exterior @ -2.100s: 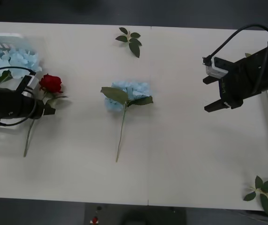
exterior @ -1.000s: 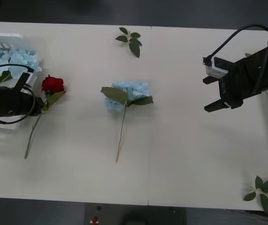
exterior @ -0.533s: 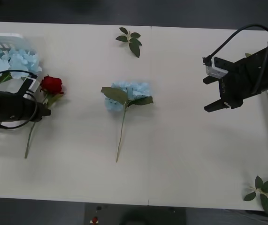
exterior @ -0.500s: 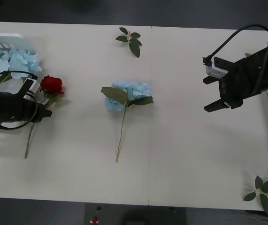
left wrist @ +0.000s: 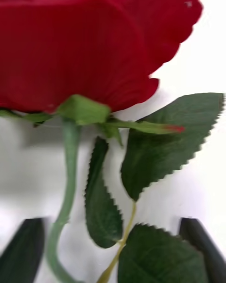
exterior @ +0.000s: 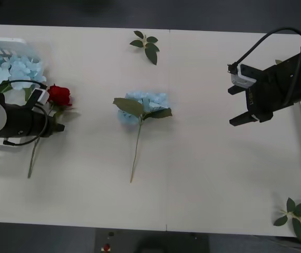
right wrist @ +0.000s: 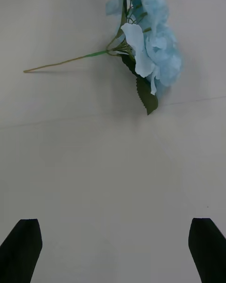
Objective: Put the red flowers into the right box and the blue flowers into the left box
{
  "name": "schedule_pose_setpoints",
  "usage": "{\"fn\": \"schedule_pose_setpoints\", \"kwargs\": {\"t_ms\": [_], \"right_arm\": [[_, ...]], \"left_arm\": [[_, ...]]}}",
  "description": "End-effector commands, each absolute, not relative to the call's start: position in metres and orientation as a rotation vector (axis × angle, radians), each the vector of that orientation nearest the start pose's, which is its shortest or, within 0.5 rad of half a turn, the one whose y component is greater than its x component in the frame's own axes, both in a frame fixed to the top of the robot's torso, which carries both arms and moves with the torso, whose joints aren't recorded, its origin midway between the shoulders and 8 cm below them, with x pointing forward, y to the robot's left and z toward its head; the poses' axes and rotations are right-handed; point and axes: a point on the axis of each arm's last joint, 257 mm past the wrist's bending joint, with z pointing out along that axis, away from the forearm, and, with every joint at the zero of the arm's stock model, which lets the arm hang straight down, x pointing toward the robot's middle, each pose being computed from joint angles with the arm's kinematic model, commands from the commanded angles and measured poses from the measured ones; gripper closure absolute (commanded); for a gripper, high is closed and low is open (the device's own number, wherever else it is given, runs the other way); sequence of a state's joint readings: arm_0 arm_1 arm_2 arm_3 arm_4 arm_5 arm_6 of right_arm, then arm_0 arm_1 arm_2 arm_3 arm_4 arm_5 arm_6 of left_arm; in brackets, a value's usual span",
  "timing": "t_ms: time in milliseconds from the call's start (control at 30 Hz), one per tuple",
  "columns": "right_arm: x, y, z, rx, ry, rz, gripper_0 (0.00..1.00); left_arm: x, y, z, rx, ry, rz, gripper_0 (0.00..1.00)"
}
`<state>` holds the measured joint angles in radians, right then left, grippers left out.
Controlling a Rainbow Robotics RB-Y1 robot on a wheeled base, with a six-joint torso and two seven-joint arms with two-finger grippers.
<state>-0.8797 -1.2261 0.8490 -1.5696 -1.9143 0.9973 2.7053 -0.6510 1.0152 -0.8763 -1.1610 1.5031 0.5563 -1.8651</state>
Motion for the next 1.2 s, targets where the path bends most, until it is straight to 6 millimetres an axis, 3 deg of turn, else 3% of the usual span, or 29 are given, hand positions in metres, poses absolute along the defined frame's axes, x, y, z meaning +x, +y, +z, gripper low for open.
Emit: {"fn": "schedule_pose_setpoints", "kwargs": {"t_ms": [33,467,600,933,1200], "right_arm": [[0.474,-0.195,-0.149,-1.679,1.791,0.322,0.09],[0.474,-0.195,-0.149,-1.679,1.791,0.322,0.08],[0.474,-0.195,-0.149,-1.679,1.791,0.322,0.09],[0.474,-0.195,-0.149,-1.679,1.791,0.322,0.08],[0.474,-0.195,-0.149,-1.679,1.791,0.322,0.09]], "left_arm": [[0.559,0.323,-0.311,0.424,2.39,-0.209,1.0],[0.558,0.322,-0.31,0.434,2.401,-0.21,1.0],[0.555,0.328,-0.298,0.441,2.441,-0.217,1.0],[0.542,0.352,-0.234,0.465,2.511,-0.257,1.0],[0.528,0.377,-0.169,0.482,2.539,-0.287,1.0]]}}
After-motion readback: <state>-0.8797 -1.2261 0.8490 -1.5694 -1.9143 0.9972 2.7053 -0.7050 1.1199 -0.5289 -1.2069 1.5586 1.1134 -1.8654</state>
